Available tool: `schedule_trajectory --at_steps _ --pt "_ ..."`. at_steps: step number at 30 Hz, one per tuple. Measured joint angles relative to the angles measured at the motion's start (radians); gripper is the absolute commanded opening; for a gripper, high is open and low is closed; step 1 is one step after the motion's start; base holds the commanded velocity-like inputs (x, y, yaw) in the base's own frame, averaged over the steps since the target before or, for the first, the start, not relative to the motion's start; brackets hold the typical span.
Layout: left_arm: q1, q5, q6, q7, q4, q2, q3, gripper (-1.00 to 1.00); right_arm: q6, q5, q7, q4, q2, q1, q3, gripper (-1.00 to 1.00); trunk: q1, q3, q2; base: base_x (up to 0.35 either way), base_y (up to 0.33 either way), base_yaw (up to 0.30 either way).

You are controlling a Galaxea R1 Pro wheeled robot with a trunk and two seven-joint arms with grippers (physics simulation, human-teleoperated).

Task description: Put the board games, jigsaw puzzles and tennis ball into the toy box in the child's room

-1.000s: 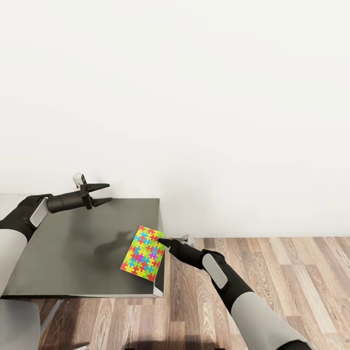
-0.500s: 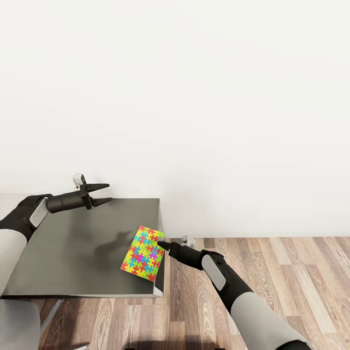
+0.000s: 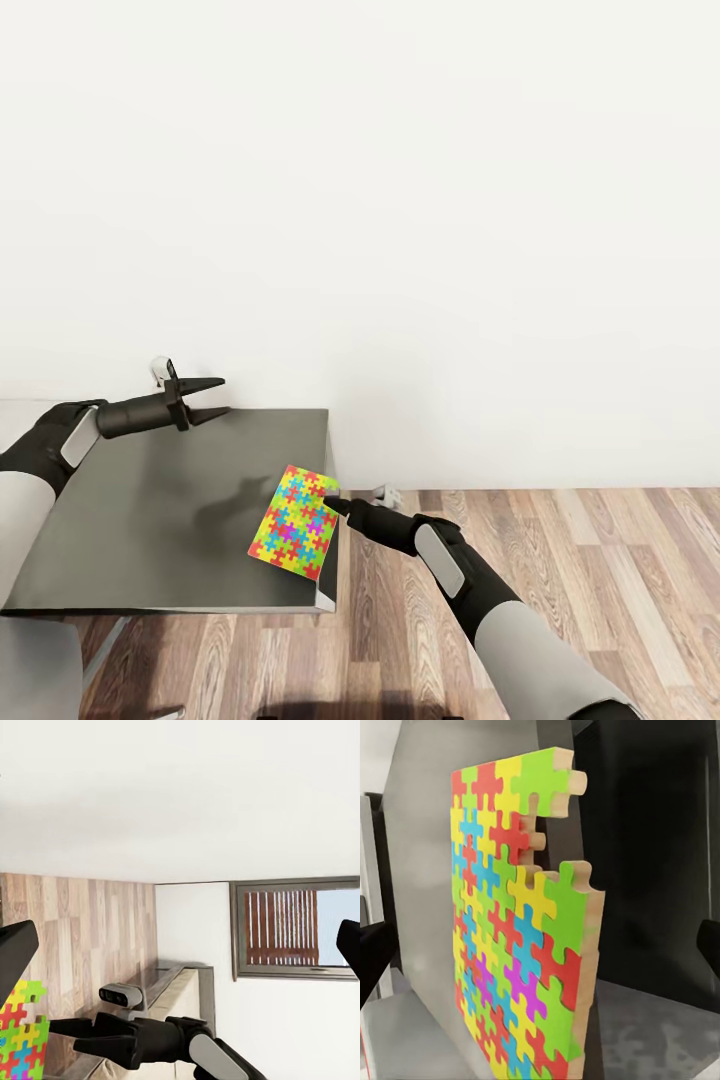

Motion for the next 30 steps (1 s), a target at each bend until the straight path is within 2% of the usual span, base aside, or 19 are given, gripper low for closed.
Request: schedule_trajectory --at_steps 30 --pt "0.001 0.0 0.0 0.0 0.0 0.0 -0.001 1.0 -0.001 0.002 0.0 0.018 0.001 0.0 0.001 1.0 0.0 0.0 0.0 0.011 0.005 0.0"
